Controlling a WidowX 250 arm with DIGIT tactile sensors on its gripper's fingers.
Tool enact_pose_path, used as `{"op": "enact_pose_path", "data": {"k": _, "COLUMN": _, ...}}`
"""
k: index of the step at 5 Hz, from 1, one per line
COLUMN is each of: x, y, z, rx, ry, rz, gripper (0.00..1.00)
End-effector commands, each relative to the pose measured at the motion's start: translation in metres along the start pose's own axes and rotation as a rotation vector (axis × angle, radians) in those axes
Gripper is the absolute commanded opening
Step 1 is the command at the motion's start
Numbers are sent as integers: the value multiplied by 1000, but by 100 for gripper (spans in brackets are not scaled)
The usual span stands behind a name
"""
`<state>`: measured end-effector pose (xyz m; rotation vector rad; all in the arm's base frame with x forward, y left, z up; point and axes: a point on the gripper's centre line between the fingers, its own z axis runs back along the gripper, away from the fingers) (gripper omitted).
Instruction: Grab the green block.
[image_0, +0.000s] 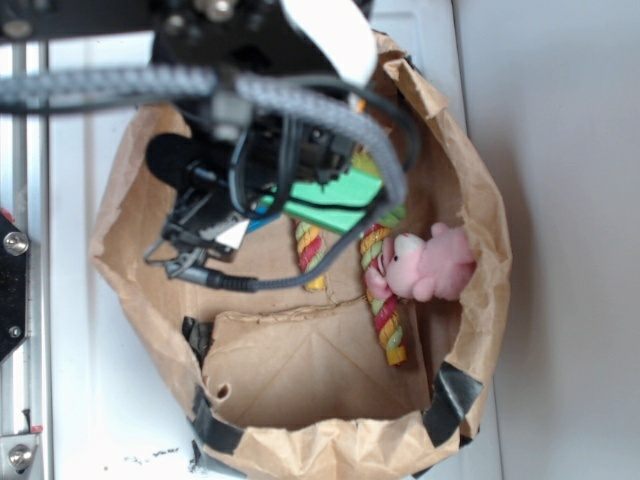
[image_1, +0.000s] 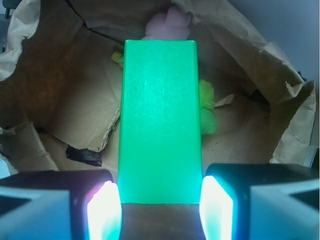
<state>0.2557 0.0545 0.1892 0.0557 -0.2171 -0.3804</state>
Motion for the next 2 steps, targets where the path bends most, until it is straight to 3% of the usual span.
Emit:
{"op": "enact_pose_path", "data": {"k": 1, "x": 2, "y": 3, "z": 23, "rx": 61, "ry": -57, "rz": 53, "gripper": 0}}
{"op": "enact_pose_path", "data": {"k": 2, "x": 5, "y": 1, "z": 21, "rx": 82, "ry": -68, "rz": 54, "gripper": 0}}
